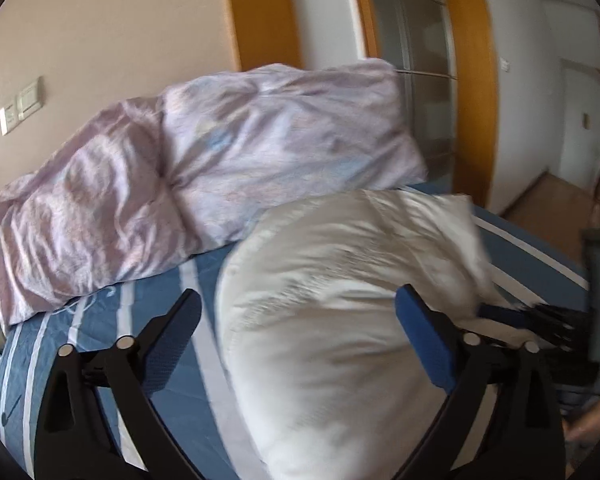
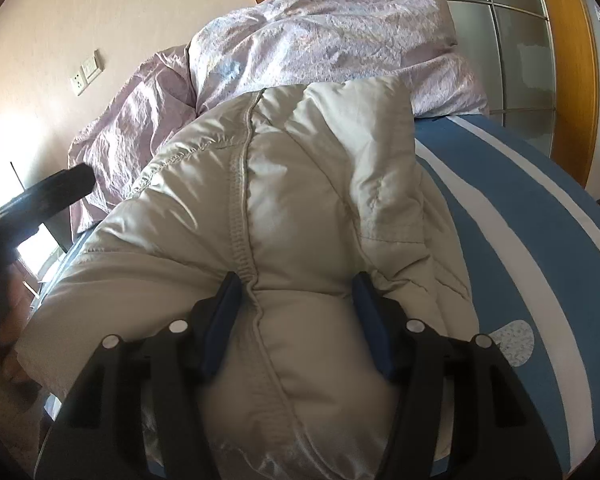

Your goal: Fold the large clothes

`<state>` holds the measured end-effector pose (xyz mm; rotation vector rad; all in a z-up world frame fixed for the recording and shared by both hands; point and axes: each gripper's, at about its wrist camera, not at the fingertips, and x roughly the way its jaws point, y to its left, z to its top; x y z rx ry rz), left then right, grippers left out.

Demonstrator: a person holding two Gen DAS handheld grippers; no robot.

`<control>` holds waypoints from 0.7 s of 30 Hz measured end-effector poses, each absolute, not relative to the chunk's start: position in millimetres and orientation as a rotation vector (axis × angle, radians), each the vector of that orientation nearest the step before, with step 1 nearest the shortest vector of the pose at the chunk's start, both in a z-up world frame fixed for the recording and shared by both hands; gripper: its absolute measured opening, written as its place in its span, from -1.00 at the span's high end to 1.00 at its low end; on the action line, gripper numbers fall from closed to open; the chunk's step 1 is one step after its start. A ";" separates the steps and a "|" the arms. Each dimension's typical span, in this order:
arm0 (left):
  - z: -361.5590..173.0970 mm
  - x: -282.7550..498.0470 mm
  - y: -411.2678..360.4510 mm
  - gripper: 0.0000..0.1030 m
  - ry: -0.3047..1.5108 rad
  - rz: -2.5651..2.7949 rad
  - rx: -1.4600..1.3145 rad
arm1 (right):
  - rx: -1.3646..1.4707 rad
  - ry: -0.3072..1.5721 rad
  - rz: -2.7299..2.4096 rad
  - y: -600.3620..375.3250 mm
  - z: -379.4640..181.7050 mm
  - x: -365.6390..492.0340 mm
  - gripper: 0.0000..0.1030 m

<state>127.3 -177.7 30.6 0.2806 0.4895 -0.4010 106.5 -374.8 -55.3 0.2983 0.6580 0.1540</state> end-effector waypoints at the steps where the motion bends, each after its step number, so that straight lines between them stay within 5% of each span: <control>1: 24.5 125.4 -186.3 -0.93 0.511 -0.400 0.325 | 0.301 0.655 0.155 -375.1 -55.7 106.1 -0.12; 7: -16.1 146.4 -199.9 -0.97 0.650 -0.440 0.340 | 0.296 0.682 0.187 -383.1 -47.2 107.1 -0.11; 13: -21.6 143.1 -203.9 -0.97 0.614 -0.424 0.354 | 0.493 0.608 0.129 -435.2 -2.9 117.7 -0.19; 21: -23.3 142.0 -204.0 -0.97 0.592 -0.415 0.353 | 0.573 0.757 0.083 -443.8 -15.4 182.8 -0.16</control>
